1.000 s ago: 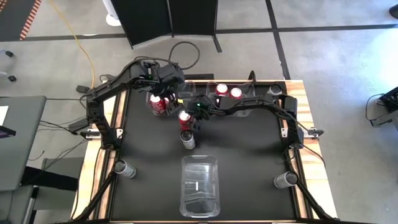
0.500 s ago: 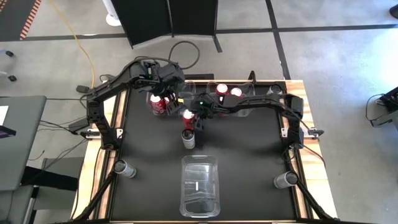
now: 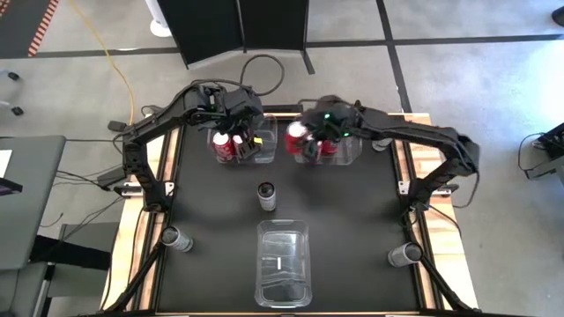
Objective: Sort soda cans
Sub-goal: Put the orange soda can into the right transparent bin
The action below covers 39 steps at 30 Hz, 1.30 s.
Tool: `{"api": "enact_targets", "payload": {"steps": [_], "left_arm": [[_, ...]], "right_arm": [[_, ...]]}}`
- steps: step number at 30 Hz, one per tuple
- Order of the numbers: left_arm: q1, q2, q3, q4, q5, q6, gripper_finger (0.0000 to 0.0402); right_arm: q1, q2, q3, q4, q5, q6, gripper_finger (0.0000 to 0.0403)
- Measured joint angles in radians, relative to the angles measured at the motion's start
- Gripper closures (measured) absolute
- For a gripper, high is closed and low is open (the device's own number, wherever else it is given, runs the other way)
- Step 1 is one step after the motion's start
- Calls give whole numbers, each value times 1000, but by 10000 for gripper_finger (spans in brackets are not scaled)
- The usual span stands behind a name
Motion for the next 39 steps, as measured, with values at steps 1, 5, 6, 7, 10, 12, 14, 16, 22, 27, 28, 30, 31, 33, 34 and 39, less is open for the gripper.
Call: {"api": "enact_targets", "payload": {"steps": [1, 5, 6, 7, 10, 12, 14, 16, 22, 27, 28, 30, 31, 33, 34, 39], "left_arm": [[0, 0, 0, 6, 0, -2, 68], [0, 0, 0, 11, -1, -13, 68], [-1, 0, 0, 11, -1, -15, 68], [-1, 0, 0, 11, -1, -16, 68], [-2, 0, 0, 12, -1, -15, 68], [-2, -1, -1, 17, -1, -4, 68], [1, -1, -1, 33, -1, 12, 68], [1, -1, -1, 52, -1, 17, 68], [2, -1, -1, 97, 0, 36, 68], [1, -1, -1, 95, 1, 9, 68], [0, -1, -1, 95, 1, 2, 68], [-1, -1, -1, 94, 1, -4, 68], [-3, -1, -1, 93, 2, -7, 68], [-3, -1, -1, 94, 2, -7, 68], [-3, -1, -1, 93, 2, -7, 68], [-3, -1, -1, 94, 2, -9, 68]], "right_arm": [[-18, -23, -33, -12, 3, 4, 127], [-76, -135, -196, -7, 10, 50, 127], [-85, -168, -232, -3, 4, 68, 127], [-90, -201, -271, 13, -2, 86, 127], [-93, -307, -343, 29, -3, 135, 127], [-93, -363, -362, 7, 6, 155, 126], [-96, -410, -366, 7, 34, 165, 125], [-103, -452, -361, -22, 70, 162, 125], [-129, -458, -366, -116, 98, 133, 124], [-134, -445, -467, -69, 90, 135, 123], [-135, -443, -491, -50, 93, 138, 123], [-142, -443, -531, 16, 116, 143, 122], [-149, -444, -548, 51, 126, 142, 122], [-167, -447, -579, 101, 125, 139, 122], [-173, -447, -595, 128, 122, 139, 122], [-191, -433, -659, 233, 123, 122, 122]]}}
